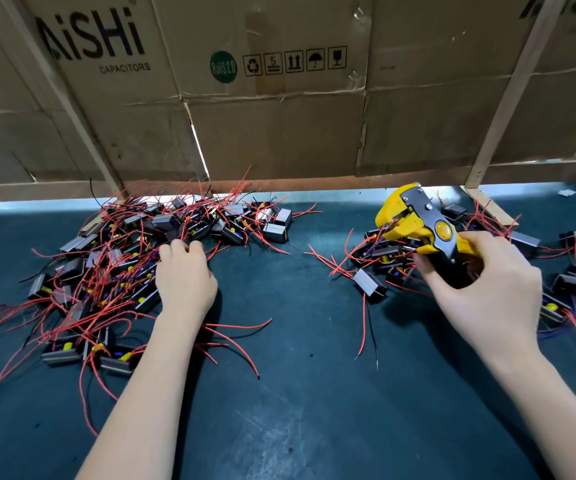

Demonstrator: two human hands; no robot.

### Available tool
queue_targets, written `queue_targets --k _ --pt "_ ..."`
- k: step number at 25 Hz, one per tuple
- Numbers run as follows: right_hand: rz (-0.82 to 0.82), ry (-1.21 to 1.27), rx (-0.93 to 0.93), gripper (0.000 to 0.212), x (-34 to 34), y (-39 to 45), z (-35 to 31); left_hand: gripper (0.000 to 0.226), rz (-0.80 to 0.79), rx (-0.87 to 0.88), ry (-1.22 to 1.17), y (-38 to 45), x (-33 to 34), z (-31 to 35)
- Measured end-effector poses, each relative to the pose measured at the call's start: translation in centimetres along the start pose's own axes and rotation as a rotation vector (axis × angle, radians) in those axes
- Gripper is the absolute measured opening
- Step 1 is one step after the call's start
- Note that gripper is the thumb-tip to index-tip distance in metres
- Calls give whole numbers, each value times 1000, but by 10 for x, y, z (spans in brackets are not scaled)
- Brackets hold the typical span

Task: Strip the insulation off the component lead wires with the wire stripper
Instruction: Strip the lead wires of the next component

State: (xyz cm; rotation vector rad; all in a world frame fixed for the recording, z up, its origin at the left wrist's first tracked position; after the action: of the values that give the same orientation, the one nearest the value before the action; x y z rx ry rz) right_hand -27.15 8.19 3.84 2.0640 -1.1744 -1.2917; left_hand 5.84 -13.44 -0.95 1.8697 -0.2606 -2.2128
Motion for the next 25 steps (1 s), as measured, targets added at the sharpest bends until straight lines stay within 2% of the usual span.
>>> queue_targets --k 3,10,12,15,19,22,23,25 --pt "0 -18 6 37 0 0 1 31 20 -64 -88 2 -5 -12" --pt "-4 -27 9 37 1 0 2 15 95 -32 -123 -1 -15 -11" --pt "-5 -30 7 38 1 0 2 20 123 -29 -92 1 -19 -12" --pt "-10 -43 -6 38 2 0 1 43 39 -70 -26 2 -11 -17" --pt "-19 -59 -19 38 3 0 0 34 63 -41 -35 4 -12 -19" --pt "-20 -66 -17 38 4 0 1 37 170 -69 -256 1 -32 -20" --pt "-19 -66 -17 38 4 0 1 37 260 -37 -338 -2 -44 -19" --pt "-16 -65 -20 38 3 1 1 37 445 148 -521 -19 -76 -2"
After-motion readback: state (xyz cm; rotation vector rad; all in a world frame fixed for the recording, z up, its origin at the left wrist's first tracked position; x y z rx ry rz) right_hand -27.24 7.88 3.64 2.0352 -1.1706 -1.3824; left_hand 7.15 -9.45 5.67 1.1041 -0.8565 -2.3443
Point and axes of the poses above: each hand's wrist, its own y-axis towards the middle knuckle, its own x-axis out of the palm, z = x × y, the point moved 8 cm from there along y, towards the middle knuckle, and after that the axes turned 7 degrees about -x, right-handed, at the moved point
